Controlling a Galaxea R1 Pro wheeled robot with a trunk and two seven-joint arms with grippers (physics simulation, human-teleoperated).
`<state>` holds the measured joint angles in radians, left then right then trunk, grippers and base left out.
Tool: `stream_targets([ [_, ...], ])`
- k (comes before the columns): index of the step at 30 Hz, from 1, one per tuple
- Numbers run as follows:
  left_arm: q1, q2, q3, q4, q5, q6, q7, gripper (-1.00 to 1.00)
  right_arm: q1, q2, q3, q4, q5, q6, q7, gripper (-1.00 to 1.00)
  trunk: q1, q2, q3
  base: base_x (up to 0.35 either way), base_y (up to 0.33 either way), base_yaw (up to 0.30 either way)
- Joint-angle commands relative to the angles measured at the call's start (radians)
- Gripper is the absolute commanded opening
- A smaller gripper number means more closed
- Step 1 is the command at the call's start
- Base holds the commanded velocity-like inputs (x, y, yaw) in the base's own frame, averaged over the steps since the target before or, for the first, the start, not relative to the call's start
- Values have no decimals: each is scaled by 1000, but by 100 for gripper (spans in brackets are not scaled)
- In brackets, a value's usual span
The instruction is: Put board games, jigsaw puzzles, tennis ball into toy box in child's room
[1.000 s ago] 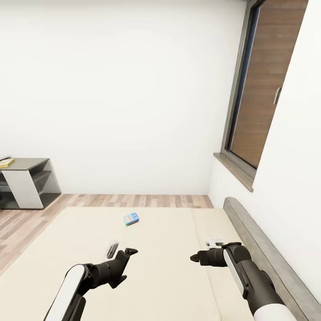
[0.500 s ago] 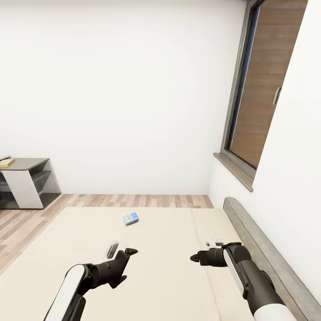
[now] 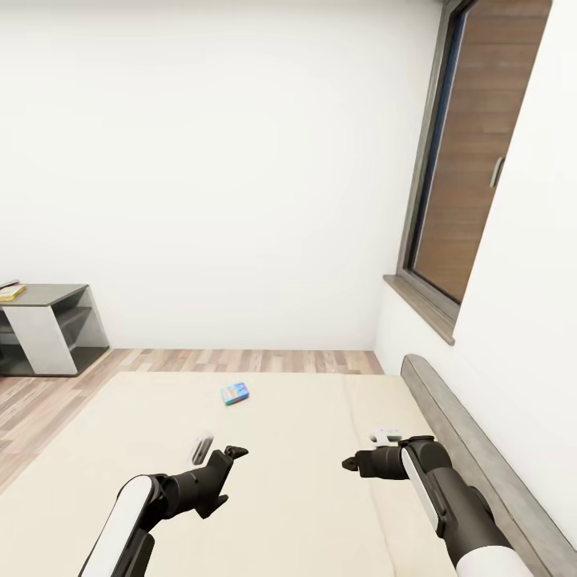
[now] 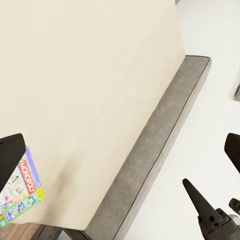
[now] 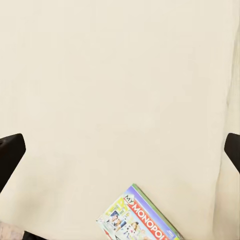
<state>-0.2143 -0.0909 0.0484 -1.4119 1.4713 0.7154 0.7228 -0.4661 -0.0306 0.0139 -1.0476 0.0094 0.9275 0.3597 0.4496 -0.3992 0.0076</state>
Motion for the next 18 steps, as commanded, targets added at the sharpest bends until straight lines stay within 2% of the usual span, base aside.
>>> stream_targets([
  [1,0,-1,3,-1,10,3,10,100,0,-1,1,-1,1,4,2,100,0,-1,0,-18,-93,0],
  [9,0,-1,4,-1,10,3,10,100,0,-1,1,-1,1,4,2,100,0,-1,0,-49,-123,0],
  [18,0,-1,4,-1,10,3,10,100,0,-1,1,0,1,4,2,100,0,-1,0,-20,-43,0],
])
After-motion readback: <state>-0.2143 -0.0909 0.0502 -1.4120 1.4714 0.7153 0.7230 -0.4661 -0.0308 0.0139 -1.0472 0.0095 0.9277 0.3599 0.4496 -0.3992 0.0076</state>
